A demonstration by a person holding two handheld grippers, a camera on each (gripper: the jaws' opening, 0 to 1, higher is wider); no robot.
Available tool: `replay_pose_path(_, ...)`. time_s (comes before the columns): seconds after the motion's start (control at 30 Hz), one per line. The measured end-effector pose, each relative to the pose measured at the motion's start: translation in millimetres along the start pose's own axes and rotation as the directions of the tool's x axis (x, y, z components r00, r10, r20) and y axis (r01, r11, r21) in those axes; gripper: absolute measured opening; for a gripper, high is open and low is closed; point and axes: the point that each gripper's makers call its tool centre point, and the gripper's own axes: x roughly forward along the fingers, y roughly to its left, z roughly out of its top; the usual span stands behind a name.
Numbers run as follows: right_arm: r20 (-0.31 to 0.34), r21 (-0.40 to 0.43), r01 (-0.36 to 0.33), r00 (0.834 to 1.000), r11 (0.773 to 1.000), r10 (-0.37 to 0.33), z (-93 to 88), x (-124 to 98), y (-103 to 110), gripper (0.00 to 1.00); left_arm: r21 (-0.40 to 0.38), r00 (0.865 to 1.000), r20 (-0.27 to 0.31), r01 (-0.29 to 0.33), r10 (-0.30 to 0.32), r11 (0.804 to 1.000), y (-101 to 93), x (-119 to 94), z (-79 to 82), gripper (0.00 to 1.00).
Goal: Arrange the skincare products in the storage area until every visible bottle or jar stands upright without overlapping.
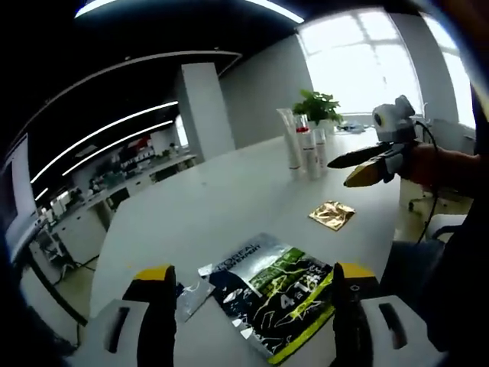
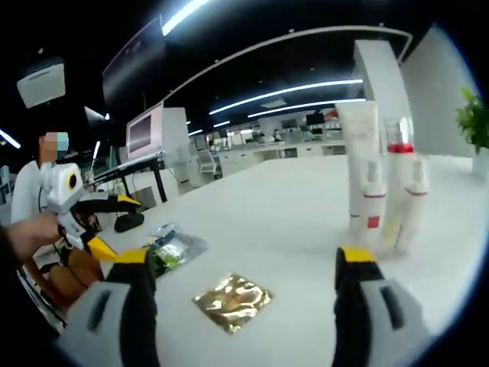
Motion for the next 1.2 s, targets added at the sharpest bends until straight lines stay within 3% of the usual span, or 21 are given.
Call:
replay_pose_path(0.17,0.014,0.005,-0.009,1.000,1.000,0.009,2.9,-0.2,0.4,0.97,0.004,0.997,-0.028,0.075,-0.075,0.997,-9.8,-4.6,-8.2,0.63)
replay_pose_path(0.27,0.006,0.004,-0.014,1.000,1.000,0.014,1.3,-0.1,1.5,0.97,-0.004,0.990,-0.083,0.115,-0.115,0.993,-13.7,-6.0,-17.7,0.50)
replay_pose_path(0.4,0.005,0.009,-0.012,1.000,1.000,0.012,0.1,-0.9,2.2,0.97,-0.029,0.987,-0.091,0.127,-0.129,0.991,-12.5,-6.2,-18.2,0.37)
replay_pose_path(0.5,0.003,0.011,-0.017,1.000,1.000,0.017,-1.4,-1.9,4.1,0.96,-0.035,0.988,-0.083,0.126,-0.129,0.991,-11.5,-6.6,-16.5,0.22)
replay_pose_path(0.73,-0.013,0.022,-0.015,1.000,1.000,0.015,-5.1,-1.4,1.4,0.96,-0.014,0.985,-0.106,0.138,-0.138,0.990,-13.1,1.2,-20.7,0.12)
replay_pose_path(0.87,-0.005,0.028,-0.016,1.000,0.999,0.016,-3.1,-2.9,1.2,0.96,-0.006,0.987,-0.105,0.123,-0.123,0.992,-12.7,1.8,-18.1,0.00)
replay_pose_path(1.2,-0.009,0.053,-0.043,0.999,0.998,0.044,-3.3,-1.7,8.3,0.95,-0.028,0.981,-0.135,0.134,-0.136,0.991,-14.1,7.2,-23.8,0.00)
